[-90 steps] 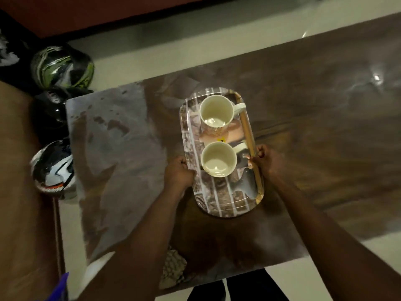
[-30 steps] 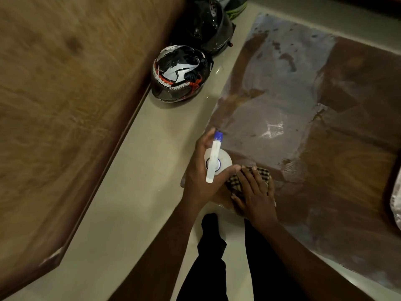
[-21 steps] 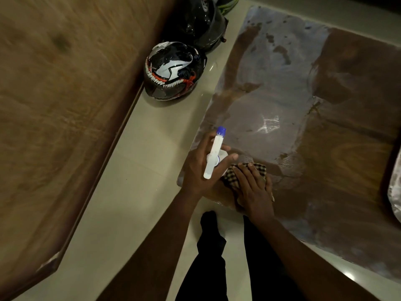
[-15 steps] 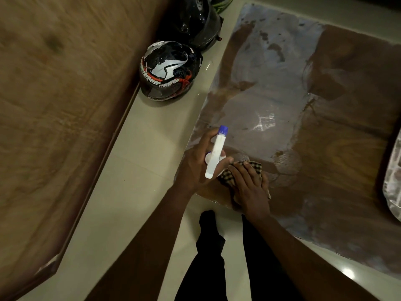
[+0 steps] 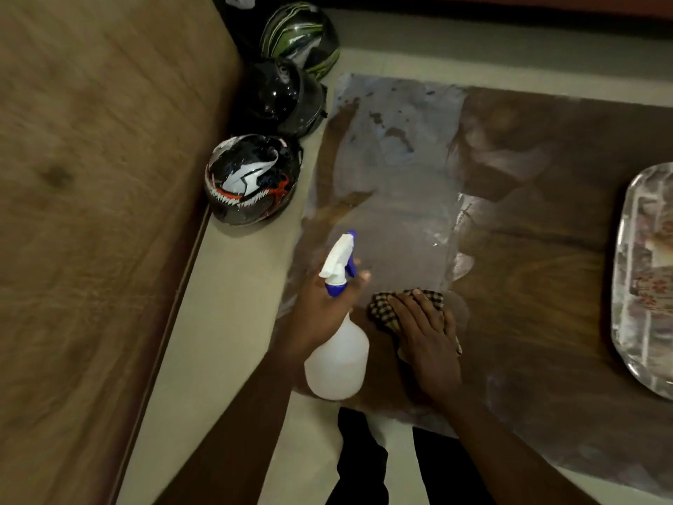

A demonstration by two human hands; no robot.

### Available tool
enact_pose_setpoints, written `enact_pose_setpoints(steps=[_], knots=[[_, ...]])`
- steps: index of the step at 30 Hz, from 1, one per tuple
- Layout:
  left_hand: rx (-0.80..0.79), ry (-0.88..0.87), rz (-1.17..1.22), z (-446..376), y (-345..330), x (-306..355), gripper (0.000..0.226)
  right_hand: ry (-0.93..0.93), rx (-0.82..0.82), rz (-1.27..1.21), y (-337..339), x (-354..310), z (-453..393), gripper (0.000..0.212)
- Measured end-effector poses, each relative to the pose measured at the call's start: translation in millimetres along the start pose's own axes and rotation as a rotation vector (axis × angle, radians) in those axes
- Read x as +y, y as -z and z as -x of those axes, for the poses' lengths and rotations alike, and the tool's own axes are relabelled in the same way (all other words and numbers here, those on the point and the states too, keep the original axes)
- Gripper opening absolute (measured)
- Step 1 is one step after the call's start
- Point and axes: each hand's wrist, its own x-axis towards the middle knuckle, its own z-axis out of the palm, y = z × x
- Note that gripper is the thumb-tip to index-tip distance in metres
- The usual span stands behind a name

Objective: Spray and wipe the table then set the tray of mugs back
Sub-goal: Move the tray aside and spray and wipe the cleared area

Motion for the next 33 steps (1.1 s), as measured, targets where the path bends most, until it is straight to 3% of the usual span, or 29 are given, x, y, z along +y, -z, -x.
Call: enact_pose_setpoints(steps=[5, 7, 11, 13, 15, 17, 19, 21, 24, 26, 28, 31, 33], knots=[[-0.004, 0.094, -0.049, -45.5, -29.9, 36.2, 0.04, -0.091, 0.05, -0.023, 14.0, 10.3, -42.1, 0.052], [-0.006, 0.153, -0.097, -62.9, -40.1, 48.0, 0.039, -0.081, 0.04, -0.006, 11.8, 13.7, -47.7, 0.052], [-0.249, 0.18, -0.226, -89.7, -47.4, 67.7, 0.046, -0.032, 0.054, 0.029, 4.6, 20.2, -49.9, 0.067], [-0.172, 0.24, -0.249, -101.5, -43.5, 67.6, 0.031, -0.053, 0.059, 0.047, 5.6, 21.4, -54.4, 0.075], [-0.07, 0.194, -0.342, -111.3, -36.8, 59.0, 0.017, -0.068, 0.068, 0.053, 5.7, 20.7, -59.2, 0.073], [-0.179, 0.155, -0.356, -118.1, -33.7, 55.9, 0.024, -0.082, 0.105, 0.057, 6.0, 20.8, -70.1, 0.059], [-0.333, 0.112, -0.361, -121.6, -31.3, 59.2, 0.038, -0.159, 0.147, 0.059, 12.3, 22.9, -94.0, 0.052], [-0.328, 0.054, -0.307, -132.0, -23.9, 58.3, 0.026, -0.29, 0.22, 0.051, 22.1, 22.7, -133.8, 0.05], [-0.309, 0.022, -0.199, -151.9, -14.3, 60.7, 0.029, -0.497, 0.35, 0.05, 23.0, 9.4, -192.4, 0.049], [-0.409, 0.035, -0.192, -165.2, -4.6, 66.6, 0.024, -0.436, 0.41, 0.012, 9.6, -20.3, -208.8, 0.049], [-0.518, 0.11, -0.189, -174.8, 3.0, 74.3, 0.016, -0.212, 0.389, 0.017, -3.3, -51.7, -192.6, 0.05], [-0.444, 0.126, -0.222, -191.8, 17.7, 77.0, 0.031, 0.098, 0.165, 0.156, -4.7, -49.3, -137.8, 0.052], [-0.431, 0.11, -0.2, -201.8, 27.2, 75.8, 0.025, 0.022, 0.134, 0.209, 0.1, -15.7, -119.8, 0.048]])
